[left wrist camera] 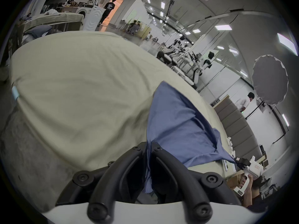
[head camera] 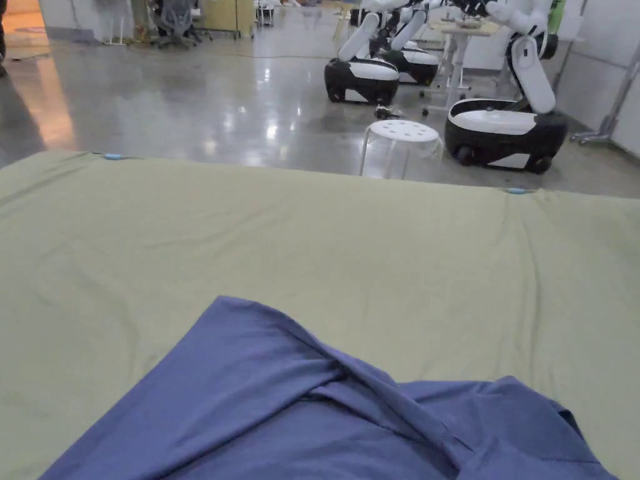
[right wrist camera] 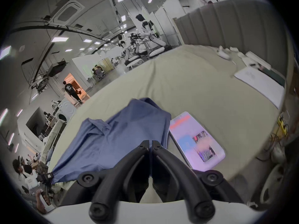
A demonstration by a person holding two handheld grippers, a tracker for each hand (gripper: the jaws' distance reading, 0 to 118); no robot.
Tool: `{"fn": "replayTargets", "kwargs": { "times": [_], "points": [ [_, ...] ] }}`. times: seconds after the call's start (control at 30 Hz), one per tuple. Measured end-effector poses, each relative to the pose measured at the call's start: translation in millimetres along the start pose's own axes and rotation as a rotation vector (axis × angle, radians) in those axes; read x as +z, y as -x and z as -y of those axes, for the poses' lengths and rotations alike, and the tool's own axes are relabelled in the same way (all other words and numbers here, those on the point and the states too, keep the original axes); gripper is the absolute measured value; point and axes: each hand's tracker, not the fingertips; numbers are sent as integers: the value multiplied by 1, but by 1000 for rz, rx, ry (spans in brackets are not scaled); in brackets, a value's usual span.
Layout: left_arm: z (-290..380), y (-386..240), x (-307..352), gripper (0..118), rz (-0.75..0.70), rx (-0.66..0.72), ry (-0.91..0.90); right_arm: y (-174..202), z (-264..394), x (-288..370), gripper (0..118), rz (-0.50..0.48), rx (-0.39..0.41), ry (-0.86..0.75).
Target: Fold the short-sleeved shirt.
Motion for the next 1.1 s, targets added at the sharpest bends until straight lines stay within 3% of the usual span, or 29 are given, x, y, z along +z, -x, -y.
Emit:
{"fn": "replayTargets", "kwargs": {
  "times": [0.17, 0.2, 0.23, 0.27, 0.3, 0.33, 0.37, 0.5, 0.73, 0.83, 0.9, 0.93, 0.97, 1.0, 1.03, 1.1],
  "points": [
    [9, 14, 0, 7, 35, 65, -21, -19, 19, -7, 2, 17, 17, 61],
    [5, 14, -2, 11, 36, 60, -29, -19, 21, -9, 2, 23, 19, 53],
    [4, 12, -2, 25, 0, 34, -44, -18, 21, -11, 3, 38, 26, 44],
    [2, 11, -1, 45, -19, -5, -54, -18, 20, -11, 11, 53, 50, 48],
    [1, 7, 3, 68, -33, -30, -77, -17, 20, -13, 40, 60, 69, 56],
    [-2, 3, 8, 70, -44, -64, -124, -17, 19, -12, 69, 61, 93, 60],
    [-6, -4, 12, 70, -65, -102, -155, -15, 17, -8, 86, 65, 120, 45],
    [-6, -33, 32, 70, -119, -327, -315, 1, 6, 12, 88, 39, 215, -60],
    [2, -126, 36, 70, -26, -488, -493, 53, -12, 32, 88, -84, 289, -208],
    [12, -159, 32, 70, -58, -544, -588, 67, -21, 35, 83, -137, 293, -214],
    [18, -165, 29, 67, -28, -586, -583, 75, -23, 38, 54, -155, 303, -228],
    [19, -171, 29, 61, -14, -610, -565, 78, -24, 39, 39, -156, 309, -231],
    [21, -177, 28, 42, 9, -638, -547, 81, -24, 39, 27, -160, 319, -231],
    [23, -181, 27, 6, 19, -669, -520, 84, -24, 38, 14, -161, 328, -231],
    [25, -186, 25, 5, 13, -686, -507, 87, -24, 37, 3, -157, 340, -225],
    [31, -190, 22, 3, -26, -686, -518, 93, -21, 35, 0, -118, 380, -225]
  ]
}}
